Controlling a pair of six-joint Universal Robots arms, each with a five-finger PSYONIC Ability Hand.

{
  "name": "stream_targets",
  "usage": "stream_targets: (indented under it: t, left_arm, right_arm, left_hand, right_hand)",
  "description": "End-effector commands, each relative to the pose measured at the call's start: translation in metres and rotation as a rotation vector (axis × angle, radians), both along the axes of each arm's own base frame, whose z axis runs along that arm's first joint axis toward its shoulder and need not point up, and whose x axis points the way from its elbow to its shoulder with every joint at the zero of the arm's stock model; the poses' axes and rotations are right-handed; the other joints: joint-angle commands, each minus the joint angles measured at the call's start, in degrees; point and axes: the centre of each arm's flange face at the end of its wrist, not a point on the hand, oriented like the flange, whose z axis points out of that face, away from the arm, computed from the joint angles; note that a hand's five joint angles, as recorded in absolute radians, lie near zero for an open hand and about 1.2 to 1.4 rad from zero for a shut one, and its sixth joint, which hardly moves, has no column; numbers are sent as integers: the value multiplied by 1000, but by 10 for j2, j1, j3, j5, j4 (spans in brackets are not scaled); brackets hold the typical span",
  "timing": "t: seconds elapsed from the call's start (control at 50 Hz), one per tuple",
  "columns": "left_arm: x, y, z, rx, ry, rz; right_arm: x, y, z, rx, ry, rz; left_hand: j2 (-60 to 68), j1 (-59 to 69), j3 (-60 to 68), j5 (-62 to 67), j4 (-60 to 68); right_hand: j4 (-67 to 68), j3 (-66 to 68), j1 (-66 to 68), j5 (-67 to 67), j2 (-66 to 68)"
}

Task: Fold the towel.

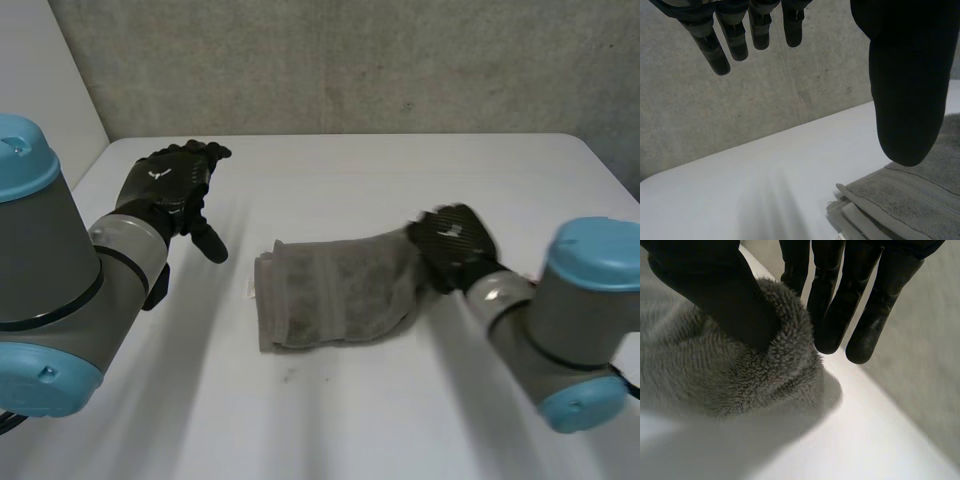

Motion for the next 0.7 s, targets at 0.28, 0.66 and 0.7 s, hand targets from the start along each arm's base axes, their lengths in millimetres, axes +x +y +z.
stream_targets:
  t: [0.28, 0.66, 0.7]
  left_arm:
    - [1, 0, 1, -3, 3, 3]
    - [-11, 0, -32, 79, -12, -22]
    - [-14, 3, -39, 101, -7, -33]
  right_arm:
    - [119, 120, -36, -108, 62, 511]
    - [46, 31, 43, 361, -432, 45]
    - [45, 26, 38, 387, -420, 31]
  left_hand:
    - [6, -2, 4, -19, 4]
    - [6, -2, 4, -19, 4]
    - [6, -2, 4, -19, 4]
  right_hand:
    - [-135, -130, 24, -108, -114]
    - [-582, -577, -424, -555, -561]
    - [-582, -577, -424, -555, -561]
